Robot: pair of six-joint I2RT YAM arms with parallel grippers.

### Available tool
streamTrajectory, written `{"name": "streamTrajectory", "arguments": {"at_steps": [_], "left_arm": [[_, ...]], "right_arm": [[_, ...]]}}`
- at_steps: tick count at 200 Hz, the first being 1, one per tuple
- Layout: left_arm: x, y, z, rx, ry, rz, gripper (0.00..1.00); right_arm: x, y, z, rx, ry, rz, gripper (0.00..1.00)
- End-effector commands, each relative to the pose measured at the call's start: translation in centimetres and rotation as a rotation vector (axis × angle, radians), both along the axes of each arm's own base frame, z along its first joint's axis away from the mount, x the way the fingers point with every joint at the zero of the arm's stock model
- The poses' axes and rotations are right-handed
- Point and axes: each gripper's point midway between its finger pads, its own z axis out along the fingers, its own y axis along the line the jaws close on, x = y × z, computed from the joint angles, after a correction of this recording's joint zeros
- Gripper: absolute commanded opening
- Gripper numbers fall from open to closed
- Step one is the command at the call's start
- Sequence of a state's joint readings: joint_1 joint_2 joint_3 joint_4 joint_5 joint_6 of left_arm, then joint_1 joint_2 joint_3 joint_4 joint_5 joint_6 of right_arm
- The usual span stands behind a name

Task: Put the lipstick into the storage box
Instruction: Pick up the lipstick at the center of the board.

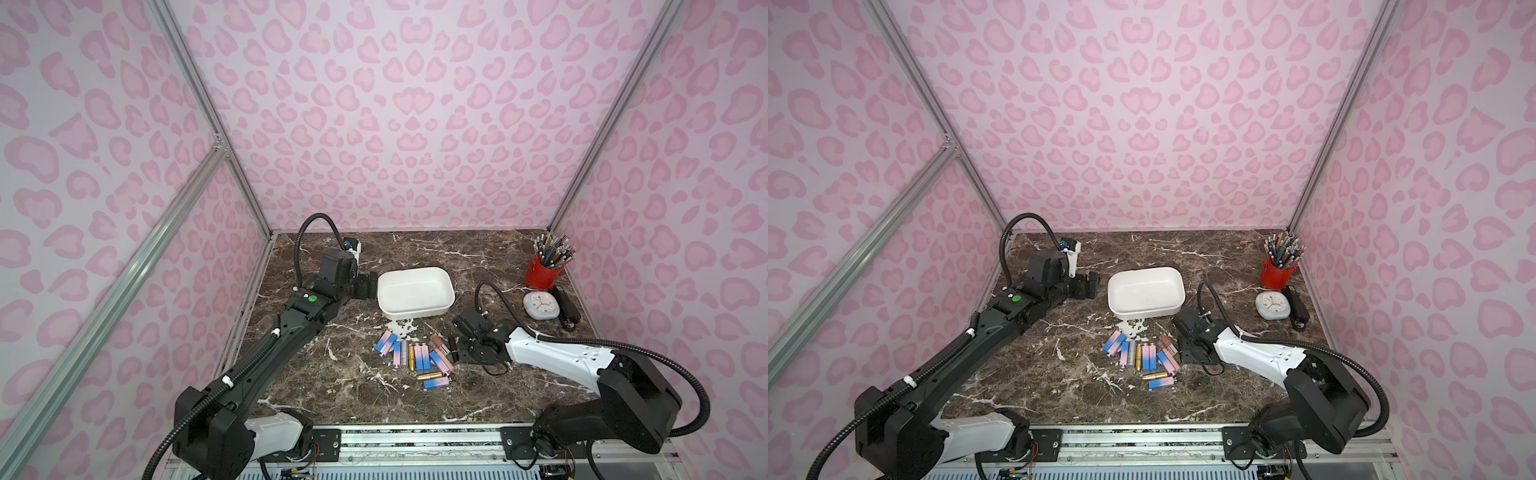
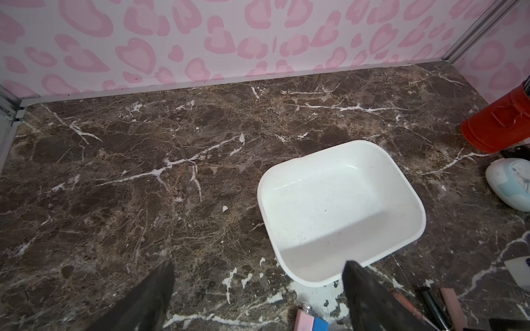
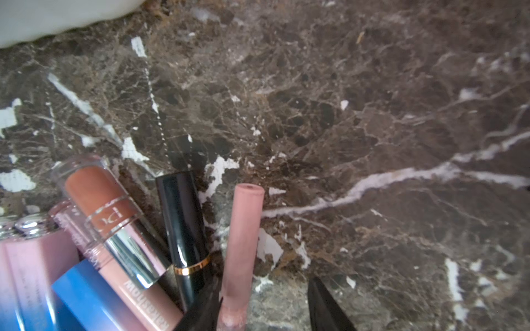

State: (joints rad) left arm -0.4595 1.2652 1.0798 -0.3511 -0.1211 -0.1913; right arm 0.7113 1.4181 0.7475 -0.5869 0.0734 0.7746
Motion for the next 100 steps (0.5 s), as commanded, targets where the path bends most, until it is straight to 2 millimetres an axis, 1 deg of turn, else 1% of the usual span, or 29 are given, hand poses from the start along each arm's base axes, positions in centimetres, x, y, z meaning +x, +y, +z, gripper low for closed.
{"name": "streamTrajectory", "arguments": {"at_steps": [1, 19, 58, 100], "left_arm": [[-0.2, 0.5, 0.3, 0.024, -0.017, 0.006, 0.94], [-0.2, 0.6, 0.2, 0.032, -0.019, 0.006, 0.94], [-0.4, 0.7, -0.2, 0.041, -0.013, 0.004, 0.94], [-0.7, 0.9, -0.5, 0.044, -0.010, 0.007, 0.94]], "right_arm": [[0.5, 0.4, -0.1, 0.007, -0.008, -0.003, 0.52], [0.5, 0.4, -0.5, -0.001, 0.000, -0.007, 0.51], [0.3, 0.7, -1.4, 0.006, 0.027, -0.009, 0.44], [0.1, 0.7, -1.7, 0.004, 0.042, -0.011, 0.38]]}}
